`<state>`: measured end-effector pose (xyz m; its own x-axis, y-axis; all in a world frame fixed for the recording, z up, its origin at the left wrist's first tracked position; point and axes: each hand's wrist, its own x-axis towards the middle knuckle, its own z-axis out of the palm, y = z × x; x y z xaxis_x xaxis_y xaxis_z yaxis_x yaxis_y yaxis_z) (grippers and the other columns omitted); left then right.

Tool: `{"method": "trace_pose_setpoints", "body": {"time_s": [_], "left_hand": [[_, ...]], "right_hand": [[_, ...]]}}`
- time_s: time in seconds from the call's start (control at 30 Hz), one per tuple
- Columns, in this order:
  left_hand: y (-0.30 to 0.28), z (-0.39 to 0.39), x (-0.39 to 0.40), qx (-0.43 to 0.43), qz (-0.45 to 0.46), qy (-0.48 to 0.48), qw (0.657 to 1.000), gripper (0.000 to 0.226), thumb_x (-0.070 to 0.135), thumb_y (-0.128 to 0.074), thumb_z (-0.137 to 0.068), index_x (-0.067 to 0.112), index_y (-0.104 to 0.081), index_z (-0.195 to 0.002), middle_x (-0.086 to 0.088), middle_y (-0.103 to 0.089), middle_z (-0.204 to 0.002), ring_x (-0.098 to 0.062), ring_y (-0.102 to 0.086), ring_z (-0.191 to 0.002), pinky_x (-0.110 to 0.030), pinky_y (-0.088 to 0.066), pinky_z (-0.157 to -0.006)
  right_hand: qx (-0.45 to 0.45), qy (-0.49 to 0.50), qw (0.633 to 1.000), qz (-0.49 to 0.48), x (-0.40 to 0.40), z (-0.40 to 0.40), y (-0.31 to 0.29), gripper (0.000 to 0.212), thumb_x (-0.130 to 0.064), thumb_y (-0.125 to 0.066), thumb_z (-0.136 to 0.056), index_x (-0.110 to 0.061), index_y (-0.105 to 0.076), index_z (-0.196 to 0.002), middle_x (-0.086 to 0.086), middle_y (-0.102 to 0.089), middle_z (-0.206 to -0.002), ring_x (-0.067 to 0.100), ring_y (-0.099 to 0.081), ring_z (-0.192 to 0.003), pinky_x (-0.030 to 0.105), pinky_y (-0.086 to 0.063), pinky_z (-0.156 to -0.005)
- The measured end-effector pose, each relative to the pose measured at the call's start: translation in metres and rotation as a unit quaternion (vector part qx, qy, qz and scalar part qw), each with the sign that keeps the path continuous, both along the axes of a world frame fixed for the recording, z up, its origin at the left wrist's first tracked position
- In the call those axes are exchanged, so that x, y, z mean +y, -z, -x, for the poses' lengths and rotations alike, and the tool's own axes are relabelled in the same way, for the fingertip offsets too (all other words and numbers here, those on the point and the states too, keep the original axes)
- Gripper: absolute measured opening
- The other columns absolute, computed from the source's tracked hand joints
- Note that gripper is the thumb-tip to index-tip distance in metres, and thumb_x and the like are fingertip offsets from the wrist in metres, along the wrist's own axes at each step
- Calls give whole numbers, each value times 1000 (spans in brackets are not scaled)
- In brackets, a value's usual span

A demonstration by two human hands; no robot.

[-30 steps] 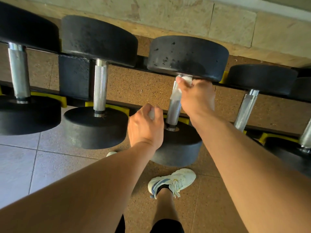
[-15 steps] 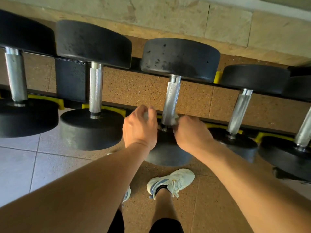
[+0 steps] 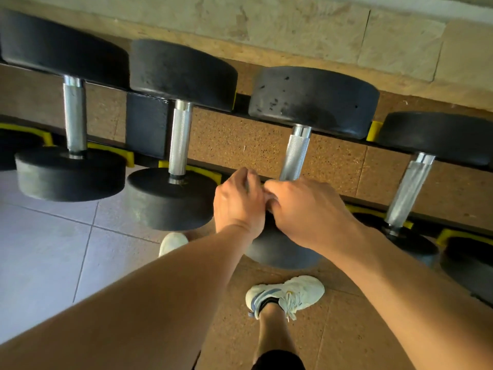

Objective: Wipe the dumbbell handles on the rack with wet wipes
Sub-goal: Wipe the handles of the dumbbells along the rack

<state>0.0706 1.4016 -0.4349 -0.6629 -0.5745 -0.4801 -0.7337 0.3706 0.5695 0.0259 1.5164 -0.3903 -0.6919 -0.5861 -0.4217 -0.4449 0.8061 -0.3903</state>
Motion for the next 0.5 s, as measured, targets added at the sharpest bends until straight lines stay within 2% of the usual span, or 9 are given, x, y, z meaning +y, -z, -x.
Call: {"method": "trace_pose_setpoints", "body": {"time_s": [0.07, 0.13, 0.17, 0.23, 0.33, 0.4, 0.43, 0.5], "left_hand": [[2, -2, -1, 24, -15, -4, 1000, 35, 33, -37, -101, 21, -47, -69, 2, -54, -66, -25, -51, -67, -37, -31, -62], [3, -5, -1, 40, -32, -17, 999, 34, 34, -35, -102, 21, -47, -72, 0, -55, -67, -26, -52, -67, -40, -36, -62], [3, -6, -2, 41, -43, -20, 998, 34, 34, -35, -102, 21, -47, -73, 1, -55, -68, -25, -53, -67, -39, -37, -63], [1, -5, -2, 23, -65, -3, 998, 33, 37, -33, -103, 24, -51, -79, 4, -57, -72, -20, -54, -69, -37, -39, -67], [-13, -8, -12, 27, -126, 1, 992, 31, 40, -34, -104, 24, -54, -86, 8, -56, -77, -14, -51, -73, -34, -39, -71], [-30, -23, -33, 58, -167, -10, 984, 32, 39, -38, -103, 25, -49, -76, 8, -52, -68, -13, -49, -67, -37, -40, -66], [-40, -36, -49, 72, -182, -3, 981, 34, 39, -40, -102, 24, -47, -72, 6, -50, -64, -13, -48, -63, -38, -41, -63], [-56, -66, -91, 91, -185, 29, 978, 37, 41, -42, -100, 21, -45, -69, 3, -47, -59, -15, -47, -59, -38, -42, -57]], "right_hand": [[-12, 66, 997, 23, 4, -1, 4, 9, -37, -46, -101, -31, -53, -100, -5, -60, -76, 15, -62, -68, 24, -36, -53], [4, 181, 982, 55, 5, -2, 1, 13, -37, -53, -100, -27, -59, -96, -9, -55, -70, 0, -54, -60, 14, -32, -46], [11, 240, 968, 78, 3, -2, -2, 16, -36, -56, -98, -22, -64, -96, -10, -55, -70, -2, -53, -58, 12, -36, -47], [2, 333, 936, 116, -12, -5, -13, 20, -36, -60, -96, -19, -68, -102, -15, -61, -74, -6, -59, -64, 4, -39, -51], [1, 418, 885, 204, -54, -7, -36, 19, -34, -64, -95, -25, -65, -111, -19, -67, -87, -15, -61, -76, 3, -43, -52], [32, 405, 881, 241, -89, -7, -44, 22, -25, -65, -95, -29, -65, -117, -17, -71, -98, -10, -66, -87, 5, -48, -60], [47, 375, 896, 233, -107, -9, -45, 26, -21, -64, -95, -29, -66, -119, -16, -72, -105, -6, -66, -95, 5, -49, -66], [79, 313, 926, 194, -143, -15, -39, 31, -15, -61, -95, -28, -69, -123, -14, -71, -115, -9, -57, -107, -1, -43, -76]]}}
